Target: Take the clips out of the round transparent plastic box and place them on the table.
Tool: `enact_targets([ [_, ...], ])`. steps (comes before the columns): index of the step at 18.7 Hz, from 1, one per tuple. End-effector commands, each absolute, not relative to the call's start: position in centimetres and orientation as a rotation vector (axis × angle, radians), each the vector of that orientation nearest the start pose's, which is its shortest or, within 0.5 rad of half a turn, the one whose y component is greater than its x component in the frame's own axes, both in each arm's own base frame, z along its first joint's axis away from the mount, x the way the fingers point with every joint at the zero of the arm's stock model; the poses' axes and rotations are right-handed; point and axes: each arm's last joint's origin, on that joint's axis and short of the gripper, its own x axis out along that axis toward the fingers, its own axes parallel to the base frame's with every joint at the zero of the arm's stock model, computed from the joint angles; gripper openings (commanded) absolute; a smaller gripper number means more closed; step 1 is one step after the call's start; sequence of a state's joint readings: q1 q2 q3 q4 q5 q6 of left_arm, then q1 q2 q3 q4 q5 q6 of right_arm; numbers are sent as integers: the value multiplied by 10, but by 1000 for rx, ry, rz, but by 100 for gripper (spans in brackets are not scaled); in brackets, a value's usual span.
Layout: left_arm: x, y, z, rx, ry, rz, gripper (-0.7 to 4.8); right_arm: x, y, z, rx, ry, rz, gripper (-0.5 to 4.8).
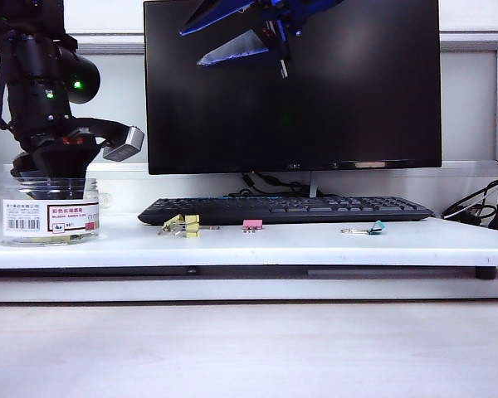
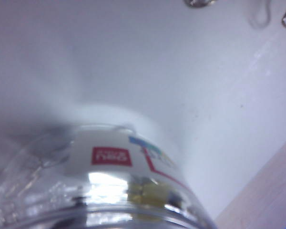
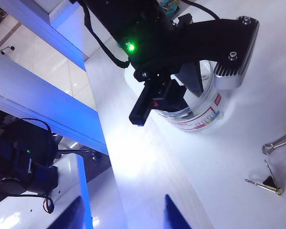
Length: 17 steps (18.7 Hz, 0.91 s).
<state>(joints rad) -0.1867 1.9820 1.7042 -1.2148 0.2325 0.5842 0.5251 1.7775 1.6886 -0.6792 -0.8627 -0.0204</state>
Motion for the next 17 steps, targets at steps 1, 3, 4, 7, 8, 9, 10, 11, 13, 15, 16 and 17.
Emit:
enact_targets([
  [1,381,-81,232,440,1371,-734,206,322,213,343,115,780,1332,212],
  [3,383,-83,227,428,1386,-724,195,323,213,343,110,780,1322,212],
  [4,385,-83,222,420,1400,-705,138,323,213,343,110,781,1319,212],
  [7,388,-83,214,427,1429,-656,79,323,213,343,109,782,1318,212],
  [8,389,-84,213,426,1424,-654,79,323,213,343,109,782,1318,212],
  [9,390,-84,213,423,1416,-648,79,323,213,343,109,782,1318,212],
  [10,391,-84,214,420,1407,-640,78,323,213,343,109,781,1318,212],
  [11,392,-84,213,422,1402,-609,62,323,213,343,109,781,1318,212],
  [13,395,-83,214,428,1383,-577,47,323,213,343,109,783,1317,212],
  [15,397,-84,215,422,1366,-566,45,323,213,343,108,784,1314,212],
  [16,398,-84,215,421,1357,-563,16,322,213,343,109,787,1314,212],
  [17,399,-84,216,417,1351,-559,11,322,212,343,108,788,1312,212],
])
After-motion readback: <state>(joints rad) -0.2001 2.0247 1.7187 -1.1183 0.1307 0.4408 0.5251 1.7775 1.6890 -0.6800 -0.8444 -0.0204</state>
